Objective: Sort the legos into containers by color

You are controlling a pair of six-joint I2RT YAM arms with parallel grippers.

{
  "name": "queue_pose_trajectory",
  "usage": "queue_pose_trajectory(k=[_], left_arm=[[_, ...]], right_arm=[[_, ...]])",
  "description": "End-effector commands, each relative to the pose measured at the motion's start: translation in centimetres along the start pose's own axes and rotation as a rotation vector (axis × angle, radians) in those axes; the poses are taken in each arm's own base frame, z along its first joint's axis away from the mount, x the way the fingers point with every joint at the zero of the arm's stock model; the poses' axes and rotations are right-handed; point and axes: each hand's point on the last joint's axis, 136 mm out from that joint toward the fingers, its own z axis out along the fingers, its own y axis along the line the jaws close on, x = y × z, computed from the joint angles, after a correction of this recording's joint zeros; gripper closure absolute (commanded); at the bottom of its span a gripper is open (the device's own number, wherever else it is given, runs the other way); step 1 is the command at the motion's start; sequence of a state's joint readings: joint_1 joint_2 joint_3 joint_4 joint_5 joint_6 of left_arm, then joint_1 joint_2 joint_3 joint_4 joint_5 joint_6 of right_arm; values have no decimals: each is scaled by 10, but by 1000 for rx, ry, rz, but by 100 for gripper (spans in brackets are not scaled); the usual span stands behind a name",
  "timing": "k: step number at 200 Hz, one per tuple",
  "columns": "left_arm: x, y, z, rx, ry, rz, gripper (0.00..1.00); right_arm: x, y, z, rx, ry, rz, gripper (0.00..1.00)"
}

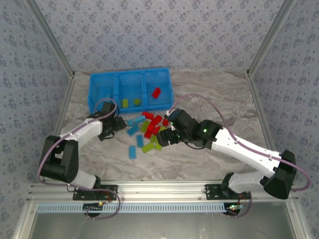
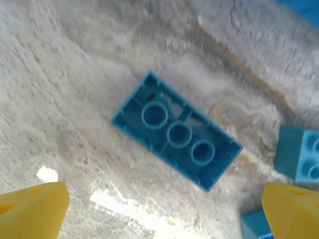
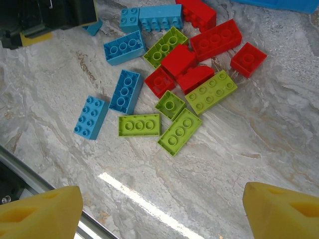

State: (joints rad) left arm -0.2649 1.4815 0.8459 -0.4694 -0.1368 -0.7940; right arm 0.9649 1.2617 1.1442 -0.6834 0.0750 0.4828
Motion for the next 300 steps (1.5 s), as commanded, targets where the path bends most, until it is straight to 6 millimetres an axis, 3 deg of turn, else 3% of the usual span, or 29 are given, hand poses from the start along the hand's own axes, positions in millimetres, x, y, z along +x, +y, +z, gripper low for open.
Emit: queue_pose_trajectory(k=[1, 45, 86, 131, 163, 182, 211, 222, 228, 244, 263, 300], left_arm=[[-21, 2, 3, -52, 0, -24, 1], [-19, -12, 27, -3, 97, -60, 2], [-5, -7, 31, -17, 156, -62, 26], [6, 4, 29, -36, 168, -51, 45], [5, 1, 15, -2, 148, -32, 61], [-1, -7, -16, 47, 98, -20, 69], [-46, -28, -96, 174, -172, -7, 70], [-71, -25, -112, 141, -268, 0, 70], [-85, -22, -115, 112, -300, -2, 70], [-118, -21, -105, 68, -307, -21, 70], [-151, -38, -84, 87, -285, -21, 70], [-190, -67, -40, 105, -239, -25, 66]], right_arm=[[-9, 3, -7, 7, -24, 2, 14], [-3, 0, -6, 23, -9, 0, 14], [-1, -1, -5, 29, -12, -1, 14], [-5, 3, -6, 21, -24, -3, 14], [-5, 8, -9, 3, -25, -11, 14], [-8, 25, -15, -64, -47, -41, 14], [-21, 35, -23, -94, -110, -63, 13], [-22, 32, -21, -74, -115, -69, 13], [-33, 36, -30, -81, -147, -66, 13], [-36, 36, -31, -75, -148, -70, 13], [-34, 33, -32, -61, -139, -66, 13], [-25, 21, -35, -17, -120, -46, 13]])
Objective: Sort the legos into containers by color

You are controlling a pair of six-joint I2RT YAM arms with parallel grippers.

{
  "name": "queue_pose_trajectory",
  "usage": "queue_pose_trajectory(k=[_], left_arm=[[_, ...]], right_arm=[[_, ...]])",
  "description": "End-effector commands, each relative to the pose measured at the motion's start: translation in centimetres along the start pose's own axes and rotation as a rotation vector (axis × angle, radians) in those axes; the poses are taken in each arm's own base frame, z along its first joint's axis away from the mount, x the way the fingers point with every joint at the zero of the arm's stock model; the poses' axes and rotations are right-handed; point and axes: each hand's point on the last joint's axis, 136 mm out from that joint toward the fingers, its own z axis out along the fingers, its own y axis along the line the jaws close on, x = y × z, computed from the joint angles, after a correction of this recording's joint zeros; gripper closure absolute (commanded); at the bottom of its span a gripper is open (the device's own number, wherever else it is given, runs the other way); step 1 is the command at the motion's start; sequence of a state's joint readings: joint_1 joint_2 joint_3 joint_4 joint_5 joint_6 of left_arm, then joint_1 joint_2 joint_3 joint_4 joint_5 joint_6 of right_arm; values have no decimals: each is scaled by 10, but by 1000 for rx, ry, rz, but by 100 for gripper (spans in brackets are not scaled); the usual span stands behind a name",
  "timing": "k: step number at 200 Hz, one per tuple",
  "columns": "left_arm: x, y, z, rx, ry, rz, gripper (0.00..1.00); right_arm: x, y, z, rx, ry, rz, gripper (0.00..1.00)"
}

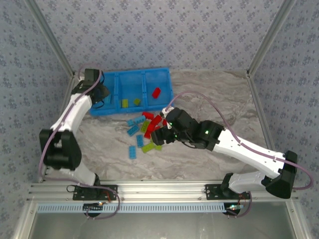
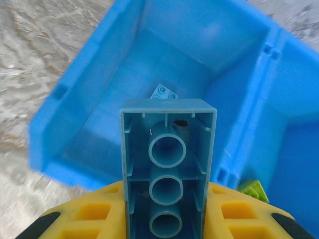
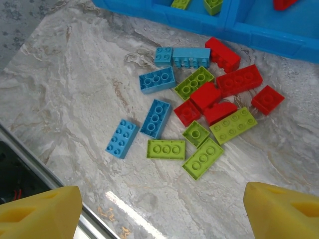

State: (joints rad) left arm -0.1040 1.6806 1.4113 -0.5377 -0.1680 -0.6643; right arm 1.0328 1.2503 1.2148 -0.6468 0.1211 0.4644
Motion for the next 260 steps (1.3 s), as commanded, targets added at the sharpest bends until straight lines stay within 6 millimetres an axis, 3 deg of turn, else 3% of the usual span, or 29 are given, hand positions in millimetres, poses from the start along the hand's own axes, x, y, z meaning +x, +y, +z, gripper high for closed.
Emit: queue_pose_trajectory(k=[1, 27, 51, 80, 101, 124, 153, 187, 211, 236, 260], left_arm=[[-8, -12, 27, 9, 43, 25, 66], [-17, -15, 46, -7, 63, 12, 58], [-25, -10, 41, -30, 66, -9, 49], [-28, -10, 6, 20, 41, -31, 46], [-16, -20, -46, 143, 21, -55, 46], [23, -40, -113, 274, -18, 72, 46], [92, -67, -187, 455, -22, 412, 46], [175, -60, -249, 722, 98, 795, 40], [209, -40, -265, 819, 167, 885, 31], [219, -20, -253, 785, 160, 898, 22], [226, -15, -241, 776, 151, 887, 1]], right_arm=[[0, -8, -13, 41, -9, 8, 13], [3, -11, -17, 40, -15, 21, 13], [5, -13, -19, 47, -13, 23, 13], [1, -13, -18, 50, -34, 27, 13], [8, -28, -9, 107, -35, 67, 12], [6, -48, 1, 159, -45, 159, 8], [17, -69, 27, 199, 14, 277, 8], [35, -73, 70, 196, 113, 322, 11], [50, -65, 96, 187, 174, 326, 17], [74, -57, 119, 212, 223, 360, 15], [91, -56, 140, 249, 262, 373, 20]])
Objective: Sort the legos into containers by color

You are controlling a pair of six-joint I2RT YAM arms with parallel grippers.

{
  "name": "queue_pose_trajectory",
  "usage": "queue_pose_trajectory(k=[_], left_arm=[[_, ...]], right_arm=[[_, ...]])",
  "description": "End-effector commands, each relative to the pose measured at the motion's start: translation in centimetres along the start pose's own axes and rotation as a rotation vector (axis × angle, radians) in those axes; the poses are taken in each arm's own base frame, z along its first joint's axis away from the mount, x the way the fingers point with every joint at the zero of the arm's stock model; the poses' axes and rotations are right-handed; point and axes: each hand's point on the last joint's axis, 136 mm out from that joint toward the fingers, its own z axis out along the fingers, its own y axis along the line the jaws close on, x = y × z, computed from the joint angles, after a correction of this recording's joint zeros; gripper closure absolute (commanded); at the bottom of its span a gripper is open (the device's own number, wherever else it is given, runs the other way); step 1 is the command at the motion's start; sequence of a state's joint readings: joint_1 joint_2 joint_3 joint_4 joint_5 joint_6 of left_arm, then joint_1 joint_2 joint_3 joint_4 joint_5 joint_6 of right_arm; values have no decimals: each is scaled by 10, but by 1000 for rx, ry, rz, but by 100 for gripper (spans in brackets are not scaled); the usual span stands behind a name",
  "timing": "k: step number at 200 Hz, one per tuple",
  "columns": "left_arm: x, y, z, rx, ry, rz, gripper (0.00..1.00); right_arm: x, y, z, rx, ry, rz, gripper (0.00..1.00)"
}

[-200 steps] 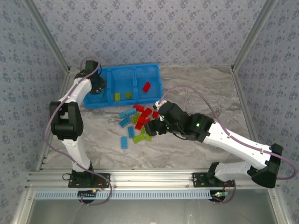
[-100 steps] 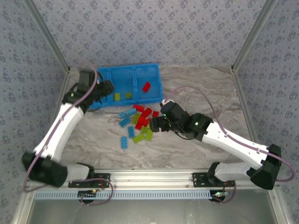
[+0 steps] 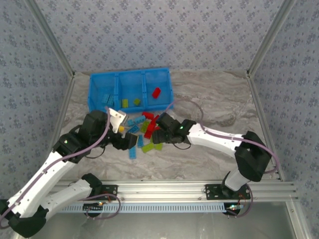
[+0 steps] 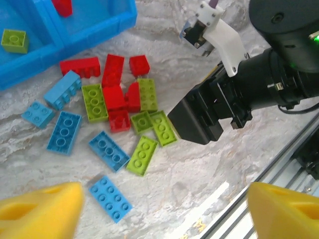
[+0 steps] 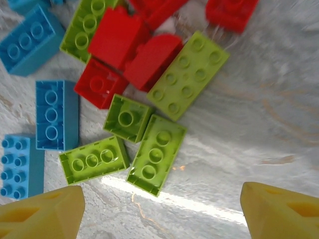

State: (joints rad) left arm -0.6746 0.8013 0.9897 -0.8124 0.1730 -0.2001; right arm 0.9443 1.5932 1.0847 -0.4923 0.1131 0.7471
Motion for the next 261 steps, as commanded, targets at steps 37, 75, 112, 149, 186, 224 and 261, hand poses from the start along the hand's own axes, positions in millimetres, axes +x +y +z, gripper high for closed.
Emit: queue_pose_trajectory(k=[37, 75, 112, 149, 186, 224, 261], left_arm=[[26, 5, 22, 13, 57, 19, 1], [33, 9, 28, 1, 91, 22, 1], [33, 8, 27, 2, 82, 19, 1], [34, 10, 27, -5, 83, 14, 1], [33, 12, 27, -19, 80, 11, 1], [33, 17, 24, -48, 75, 8, 1], [25, 33, 11, -151, 2, -6, 1]], right_arm=[[16, -9, 42, 75, 31, 105, 36], [21, -1, 58, 58, 73, 105, 37], [23, -7, 72, 88, 81, 106, 40], [31, -21, 76, 131, 91, 120, 56], [26, -28, 50, 119, 33, 135, 76], [-11, -18, -13, 77, -139, 84, 76], [-72, 36, -73, 1, -356, -102, 75]])
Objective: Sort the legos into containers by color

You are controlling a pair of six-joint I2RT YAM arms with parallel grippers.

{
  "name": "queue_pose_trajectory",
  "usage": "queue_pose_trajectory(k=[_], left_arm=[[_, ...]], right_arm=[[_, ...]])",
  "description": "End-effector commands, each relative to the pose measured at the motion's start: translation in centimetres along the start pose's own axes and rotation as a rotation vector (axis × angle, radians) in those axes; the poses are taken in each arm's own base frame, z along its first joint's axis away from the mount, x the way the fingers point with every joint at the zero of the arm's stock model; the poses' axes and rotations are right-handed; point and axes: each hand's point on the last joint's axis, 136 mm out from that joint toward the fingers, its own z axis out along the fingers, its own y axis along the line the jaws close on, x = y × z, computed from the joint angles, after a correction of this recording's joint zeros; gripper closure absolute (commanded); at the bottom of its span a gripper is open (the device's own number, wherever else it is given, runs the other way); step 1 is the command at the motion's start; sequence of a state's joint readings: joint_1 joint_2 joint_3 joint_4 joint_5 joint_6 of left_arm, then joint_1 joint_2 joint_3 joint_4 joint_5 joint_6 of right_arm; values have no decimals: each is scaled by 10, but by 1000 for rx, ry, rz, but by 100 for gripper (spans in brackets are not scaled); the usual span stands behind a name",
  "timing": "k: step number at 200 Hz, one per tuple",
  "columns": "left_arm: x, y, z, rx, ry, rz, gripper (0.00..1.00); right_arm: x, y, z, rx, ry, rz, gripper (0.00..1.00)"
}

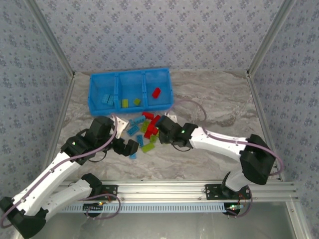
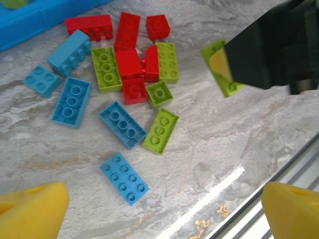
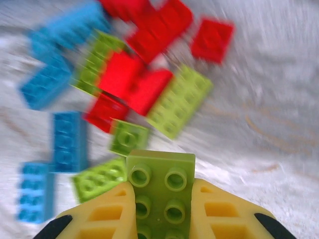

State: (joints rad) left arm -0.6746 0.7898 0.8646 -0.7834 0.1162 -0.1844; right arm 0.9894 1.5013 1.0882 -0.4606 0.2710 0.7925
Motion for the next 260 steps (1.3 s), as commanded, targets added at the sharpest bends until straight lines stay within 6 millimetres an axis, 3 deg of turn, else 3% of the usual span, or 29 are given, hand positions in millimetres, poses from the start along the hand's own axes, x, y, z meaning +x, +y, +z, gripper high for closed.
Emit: queue_pose_trajectory(k=[1, 23, 35, 81, 106, 115, 144, 158, 180, 192, 227, 260], left_arm=[[-8, 14, -13, -83, -72, -16, 1], [-13, 30, -26, -170, -140, -46, 1], [-13, 37, -31, -208, -163, -59, 1], [-13, 56, -41, -291, -190, -102, 1], [-14, 58, -40, -285, -191, -116, 1], [-13, 58, -40, -286, -189, -118, 1], [-11, 60, -41, -294, -187, -122, 1], [-11, 62, -41, -296, -190, -127, 1], [-11, 63, -40, -298, -189, -130, 1], [-11, 64, -39, -302, -187, -134, 1], [-12, 65, -36, -300, -180, -153, 1], [-24, 54, -25, -223, -183, -235, 1]], right_arm=[[-52, 31, -31, -20, -174, -147, 75], [-94, 63, -28, -50, -272, -250, 75], [-117, 75, -14, -41, -307, -282, 75], [-187, 95, 72, 22, -342, -312, 75], [-204, 111, 114, 33, -322, -351, 73], [-201, 115, 133, 39, -300, -372, 72], [-204, 128, 157, 30, -279, -398, 60], [-210, 132, 152, 22, -297, -391, 49], [-214, 130, 135, 25, -288, -391, 48], [-219, 132, 116, 12, -292, -390, 48], [-220, 128, 38, -42, -268, -395, 48], [-191, 87, -37, -64, -253, -365, 45]])
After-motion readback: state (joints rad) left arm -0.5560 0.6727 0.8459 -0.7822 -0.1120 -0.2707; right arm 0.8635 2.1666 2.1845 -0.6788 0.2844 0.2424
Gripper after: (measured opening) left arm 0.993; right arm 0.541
